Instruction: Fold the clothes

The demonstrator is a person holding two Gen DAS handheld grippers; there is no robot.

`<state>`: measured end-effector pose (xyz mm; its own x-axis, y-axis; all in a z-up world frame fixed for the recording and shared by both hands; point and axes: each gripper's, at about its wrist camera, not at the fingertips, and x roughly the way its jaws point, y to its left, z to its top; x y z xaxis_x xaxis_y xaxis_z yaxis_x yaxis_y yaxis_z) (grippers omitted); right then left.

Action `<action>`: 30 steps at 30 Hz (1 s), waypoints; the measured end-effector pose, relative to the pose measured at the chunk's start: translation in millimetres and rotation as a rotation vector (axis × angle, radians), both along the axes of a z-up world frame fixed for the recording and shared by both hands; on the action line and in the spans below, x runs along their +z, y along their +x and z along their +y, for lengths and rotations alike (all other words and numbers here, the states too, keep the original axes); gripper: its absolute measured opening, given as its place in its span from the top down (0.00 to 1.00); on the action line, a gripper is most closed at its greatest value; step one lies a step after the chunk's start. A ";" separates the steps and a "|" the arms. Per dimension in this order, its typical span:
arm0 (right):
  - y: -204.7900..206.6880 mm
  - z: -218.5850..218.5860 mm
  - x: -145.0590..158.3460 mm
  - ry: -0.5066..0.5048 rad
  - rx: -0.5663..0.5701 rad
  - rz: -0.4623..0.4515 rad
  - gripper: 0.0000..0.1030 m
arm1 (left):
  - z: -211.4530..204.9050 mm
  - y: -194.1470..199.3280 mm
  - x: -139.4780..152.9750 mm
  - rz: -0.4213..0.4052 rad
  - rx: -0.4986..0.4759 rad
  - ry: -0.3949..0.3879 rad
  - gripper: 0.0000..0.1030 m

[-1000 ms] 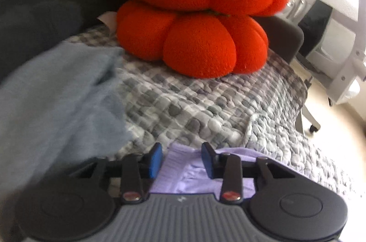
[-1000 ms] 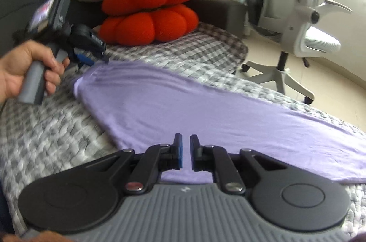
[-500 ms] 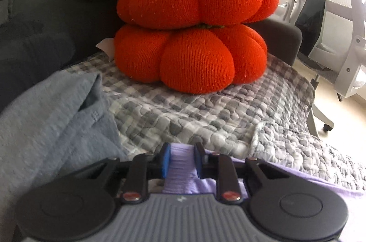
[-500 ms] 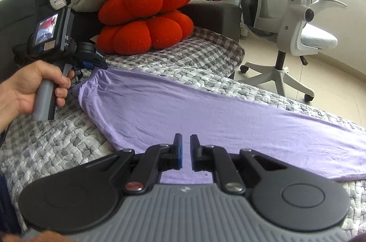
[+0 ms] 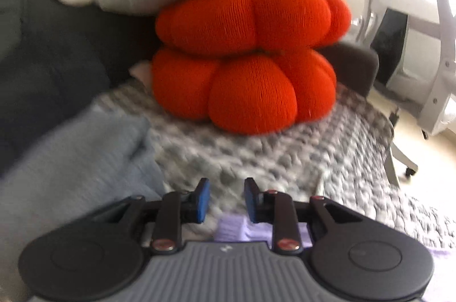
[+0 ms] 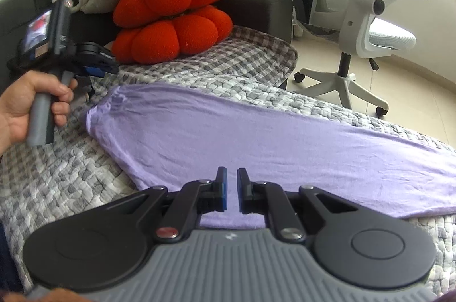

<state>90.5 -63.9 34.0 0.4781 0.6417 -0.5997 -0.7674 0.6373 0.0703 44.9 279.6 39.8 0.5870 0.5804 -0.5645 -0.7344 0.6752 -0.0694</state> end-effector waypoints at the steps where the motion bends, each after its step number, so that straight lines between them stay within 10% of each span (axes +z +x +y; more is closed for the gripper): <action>1: 1.6 -0.8 -0.2 0.003 -0.003 0.004 0.88 | -1.1 -2.8 1.3 -0.004 -0.009 -0.005 0.74; 16: 25.1 0.2 -20.0 0.001 -0.022 0.142 0.86 | -92.7 4.2 -6.7 0.082 -0.355 -0.023 0.64; 30: 79.2 -37.9 -23.4 -0.026 -0.123 0.141 0.76 | -90.3 18.1 -30.3 0.185 -0.331 0.008 0.55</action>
